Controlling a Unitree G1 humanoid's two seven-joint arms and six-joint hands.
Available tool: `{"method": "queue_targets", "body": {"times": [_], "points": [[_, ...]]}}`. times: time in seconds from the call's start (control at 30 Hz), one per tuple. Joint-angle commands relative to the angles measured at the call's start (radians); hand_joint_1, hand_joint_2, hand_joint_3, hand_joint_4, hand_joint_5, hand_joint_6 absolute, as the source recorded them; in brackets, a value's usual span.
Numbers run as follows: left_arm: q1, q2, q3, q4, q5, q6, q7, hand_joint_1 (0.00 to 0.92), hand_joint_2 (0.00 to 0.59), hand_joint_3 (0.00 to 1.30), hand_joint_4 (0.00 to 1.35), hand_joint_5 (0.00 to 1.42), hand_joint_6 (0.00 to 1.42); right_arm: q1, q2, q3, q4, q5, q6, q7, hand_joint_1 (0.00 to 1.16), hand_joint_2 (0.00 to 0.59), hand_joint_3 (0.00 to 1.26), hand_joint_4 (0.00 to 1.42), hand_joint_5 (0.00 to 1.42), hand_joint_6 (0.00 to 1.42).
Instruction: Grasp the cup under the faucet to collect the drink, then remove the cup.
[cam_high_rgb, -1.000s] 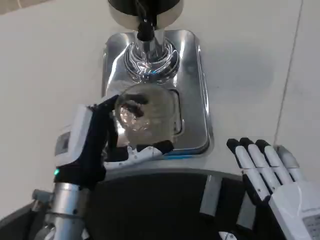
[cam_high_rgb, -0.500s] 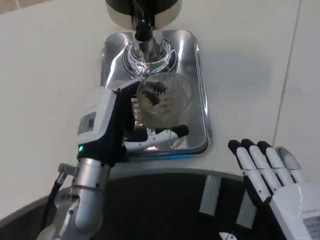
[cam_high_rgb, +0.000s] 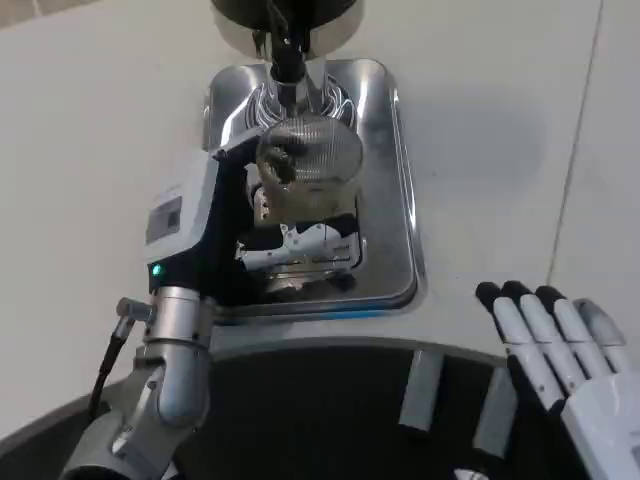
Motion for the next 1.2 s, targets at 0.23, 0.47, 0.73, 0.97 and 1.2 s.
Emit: {"method": "queue_targets", "body": {"times": [0.23, 0.47, 0.73, 0.97, 1.2], "points": [[-0.043, 0.018, -0.017, 0.064, -0.022, 0.026, 0.063, 0.732, 0.088, 1.16, 1.11, 1.28, 1.42, -0.025, 0.004, -0.011, 0.021, 0.019, 0.014, 0.011, 0.38, 0.423, 0.00, 0.00, 0.00, 0.00], [-0.047, 0.024, -0.024, 0.073, -0.024, 0.035, 0.079, 0.705, 0.054, 0.99, 0.97, 1.18, 1.35, -0.035, 0.008, -0.006, 0.022, 0.023, 0.021, 0.018, 0.39, 0.417, 0.00, 0.00, 0.00, 0.00], [-0.035, 0.047, -0.053, 0.065, -0.068, -0.036, -0.038, 0.226, 0.040, 0.19, 0.07, 0.43, 0.52, -0.050, 0.005, -0.006, 0.023, 0.026, 0.026, 0.029, 0.39, 0.415, 0.00, 0.00, 0.00, 0.00], [-0.021, 0.054, -0.054, 0.036, -0.090, -0.066, -0.077, 0.154, 0.019, 0.09, 0.00, 0.29, 0.27, -0.073, 0.005, -0.009, 0.025, 0.032, 0.029, 0.039, 0.40, 0.416, 0.00, 0.00, 0.00, 0.00], [0.078, 0.123, -0.028, -0.126, -0.074, -0.068, -0.076, 0.131, 0.007, 0.05, 0.00, 0.24, 0.21, -0.130, 0.018, -0.005, 0.033, 0.073, 0.037, 0.052, 0.39, 0.421, 0.00, 0.00, 0.00, 0.00]]}}
